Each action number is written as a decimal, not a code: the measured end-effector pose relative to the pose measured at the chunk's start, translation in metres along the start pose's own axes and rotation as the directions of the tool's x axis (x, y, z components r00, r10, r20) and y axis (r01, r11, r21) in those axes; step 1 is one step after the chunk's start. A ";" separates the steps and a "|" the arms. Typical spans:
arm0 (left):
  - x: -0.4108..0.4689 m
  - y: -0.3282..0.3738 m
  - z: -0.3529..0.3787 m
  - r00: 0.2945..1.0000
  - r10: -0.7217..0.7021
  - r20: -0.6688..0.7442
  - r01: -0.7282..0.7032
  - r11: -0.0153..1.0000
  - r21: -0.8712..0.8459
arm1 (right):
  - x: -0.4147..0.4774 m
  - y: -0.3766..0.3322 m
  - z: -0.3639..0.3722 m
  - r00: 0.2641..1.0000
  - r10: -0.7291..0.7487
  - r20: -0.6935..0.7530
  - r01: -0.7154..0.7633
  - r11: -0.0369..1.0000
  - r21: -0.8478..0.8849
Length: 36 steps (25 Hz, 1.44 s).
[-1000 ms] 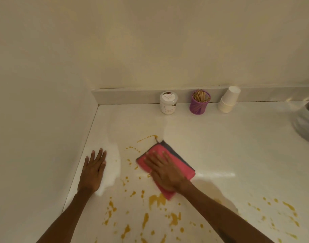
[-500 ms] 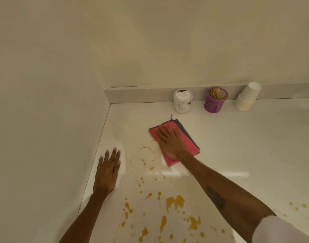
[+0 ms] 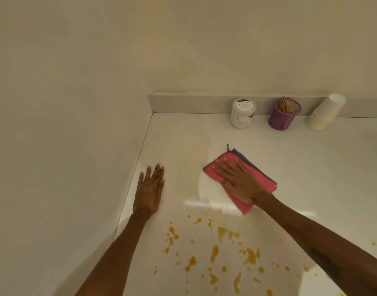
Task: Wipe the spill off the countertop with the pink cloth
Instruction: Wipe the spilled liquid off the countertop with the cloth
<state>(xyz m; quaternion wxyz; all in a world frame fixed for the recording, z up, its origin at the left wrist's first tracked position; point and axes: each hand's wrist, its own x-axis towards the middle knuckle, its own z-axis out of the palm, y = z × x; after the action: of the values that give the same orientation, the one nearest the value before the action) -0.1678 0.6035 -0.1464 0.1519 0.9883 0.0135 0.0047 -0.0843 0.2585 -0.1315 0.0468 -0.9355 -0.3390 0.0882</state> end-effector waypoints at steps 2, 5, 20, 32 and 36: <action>0.001 -0.001 0.001 1.000 -0.010 0.004 0.010 1.000 0.023 | 0.035 -0.033 -0.006 0.993 0.111 -0.025 -0.110 0.993 0.041; 0.001 -0.003 0.000 0.999 -0.012 0.031 0.010 0.999 0.051 | 0.047 -0.097 0.005 1.000 -0.001 -0.016 0.002 0.998 0.056; -0.001 0.000 -0.002 0.998 -0.015 0.053 0.011 0.998 0.067 | -0.004 -0.137 0.024 1.000 0.006 0.000 -0.006 0.998 0.059; -0.068 0.013 0.000 0.997 -0.016 0.071 0.012 0.998 0.056 | -0.087 -0.139 0.031 0.999 0.035 0.008 -0.036 0.998 0.060; -0.072 0.017 -0.008 0.995 -0.026 0.093 0.025 1.000 0.015 | -0.083 -0.226 0.047 1.000 -0.001 -0.014 0.002 0.995 0.101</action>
<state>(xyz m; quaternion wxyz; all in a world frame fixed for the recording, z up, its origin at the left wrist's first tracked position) -0.2391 0.5882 -0.1339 0.1455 0.9882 0.0191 -0.0437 -0.2977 0.3799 -0.1333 0.0965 -0.9322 -0.3345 0.0987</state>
